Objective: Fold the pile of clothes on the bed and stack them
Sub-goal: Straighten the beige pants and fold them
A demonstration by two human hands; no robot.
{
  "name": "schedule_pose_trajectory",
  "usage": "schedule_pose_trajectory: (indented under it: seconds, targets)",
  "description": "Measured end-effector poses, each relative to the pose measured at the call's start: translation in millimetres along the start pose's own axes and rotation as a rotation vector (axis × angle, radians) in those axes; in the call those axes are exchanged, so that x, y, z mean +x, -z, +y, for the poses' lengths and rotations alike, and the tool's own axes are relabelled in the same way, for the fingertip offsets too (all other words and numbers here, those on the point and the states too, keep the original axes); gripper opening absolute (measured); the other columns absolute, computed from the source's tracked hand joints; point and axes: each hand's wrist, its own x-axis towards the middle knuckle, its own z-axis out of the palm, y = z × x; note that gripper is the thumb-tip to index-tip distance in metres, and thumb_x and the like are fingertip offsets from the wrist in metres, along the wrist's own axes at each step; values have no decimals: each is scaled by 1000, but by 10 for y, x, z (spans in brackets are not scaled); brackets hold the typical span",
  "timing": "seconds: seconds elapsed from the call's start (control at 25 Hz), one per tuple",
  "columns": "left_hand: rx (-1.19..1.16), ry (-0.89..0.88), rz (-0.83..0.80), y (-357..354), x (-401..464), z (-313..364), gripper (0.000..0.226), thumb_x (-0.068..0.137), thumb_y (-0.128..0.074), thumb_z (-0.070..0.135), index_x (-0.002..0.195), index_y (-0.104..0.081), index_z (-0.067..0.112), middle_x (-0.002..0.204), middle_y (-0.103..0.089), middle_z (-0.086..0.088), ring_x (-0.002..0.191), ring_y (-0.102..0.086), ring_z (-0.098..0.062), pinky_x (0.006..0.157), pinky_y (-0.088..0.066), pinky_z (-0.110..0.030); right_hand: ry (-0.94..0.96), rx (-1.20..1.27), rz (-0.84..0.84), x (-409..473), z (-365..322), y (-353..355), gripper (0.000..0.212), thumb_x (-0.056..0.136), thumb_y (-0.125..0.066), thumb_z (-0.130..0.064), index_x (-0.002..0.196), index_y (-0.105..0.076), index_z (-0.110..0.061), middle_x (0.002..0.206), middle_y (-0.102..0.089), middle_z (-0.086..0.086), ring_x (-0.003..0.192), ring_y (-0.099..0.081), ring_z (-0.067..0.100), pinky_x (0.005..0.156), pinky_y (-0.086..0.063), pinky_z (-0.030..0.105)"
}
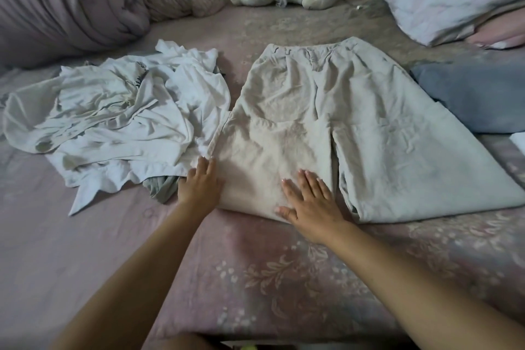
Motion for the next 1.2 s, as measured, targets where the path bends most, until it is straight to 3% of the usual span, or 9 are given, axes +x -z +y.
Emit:
schedule_pose_trajectory:
  seconds: [0.16, 0.36, 0.52, 0.6, 0.68, 0.88, 0.96, 1.08, 1.2]
  targets:
    - [-416, 239, 48, 187, 144, -63, 54, 82, -63, 15, 128, -42, -4, 122, -49, -24, 114, -48, -41, 91, -42, -41, -2, -30, -21, -61, -1, 15, 116, 49, 34, -79, 150, 12, -25, 155, 23, 15, 143, 22, 29, 113, 17, 40]
    - [-1089, 454, -220, 566, 67, -46, 28, 83, -71, 14, 105, -56, 3, 94, -58, -11, 83, -57, -23, 65, -48, -32, -69, 60, -62, -217, -35, 45, 113, 63, 24, -82, 151, 9, -12, 155, 20, 20, 144, 17, 33, 116, 12, 41]
    - [-1394, 211, -232, 780, -45, 276, 20, 86, -62, 2, 104, -60, 11, 91, -58, -8, 75, -59, -15, 64, -51, -28, -1, 638, 124, -127, -301, 759, 65, 100, -29, -48, 144, -30, 0, 151, -31, 15, 140, -27, 25, 112, -22, 29]
    - [-1437, 161, -138, 754, -137, 437, 22, 84, -63, -3, 102, -61, 9, 87, -52, -12, 77, -56, -20, 67, -49, -31, 20, 844, 111, 54, -507, 1159, 40, 100, -39, -39, 118, -57, -8, 117, -61, 5, 112, -54, 20, 88, -38, 15]
    - [-1455, 130, -60, 667, -242, 525, 11, 83, -64, -2, 86, -62, 8, 81, -52, -13, 79, -53, -23, 72, -45, -36, -4, 970, 70, 254, -689, 1359, 28, 98, -45, -38, 78, -51, -19, 76, -53, -5, 74, -54, 11, 60, -37, 6]
    - [-1449, -23, 82, 611, -411, 643, 23, 81, -62, -10, 93, -68, 8, 79, -62, -2, 73, -59, -8, 72, -48, -25, -162, 946, 51, 542, -781, 1286, 30, 90, -59, -17, 65, -43, -12, 63, -49, 4, 57, -48, 15, 54, -40, 26]
    - [-1341, -64, 145, 549, -437, 652, 40, 79, -68, -6, 115, -63, 10, 94, -61, 1, 81, -58, 1, 75, -48, -15, -162, 936, 86, 546, -708, 1224, 16, 88, -50, 1, 73, -57, -1, 70, -56, 11, 66, -53, 21, 61, -41, 29]
    - [-1261, -43, 186, 451, -448, 746, 68, 78, -73, 3, 136, -41, 15, 114, -47, 1, 99, -51, -2, 78, -45, -12, -106, 1090, 82, 499, -637, 1216, 30, 92, -46, 2, 119, -58, 3, 113, -64, 16, 98, -60, 22, 79, -47, 29]
    - [-1294, 213, 386, 332, -363, 772, 32, 83, -55, -2, 112, -48, 10, 99, -56, -10, 93, -60, -15, 72, -44, -22, 39, 1199, -34, 426, -600, 1160, 36, 97, -52, -13, 131, -50, -5, 128, -58, 10, 116, -56, 18, 101, -44, 32]
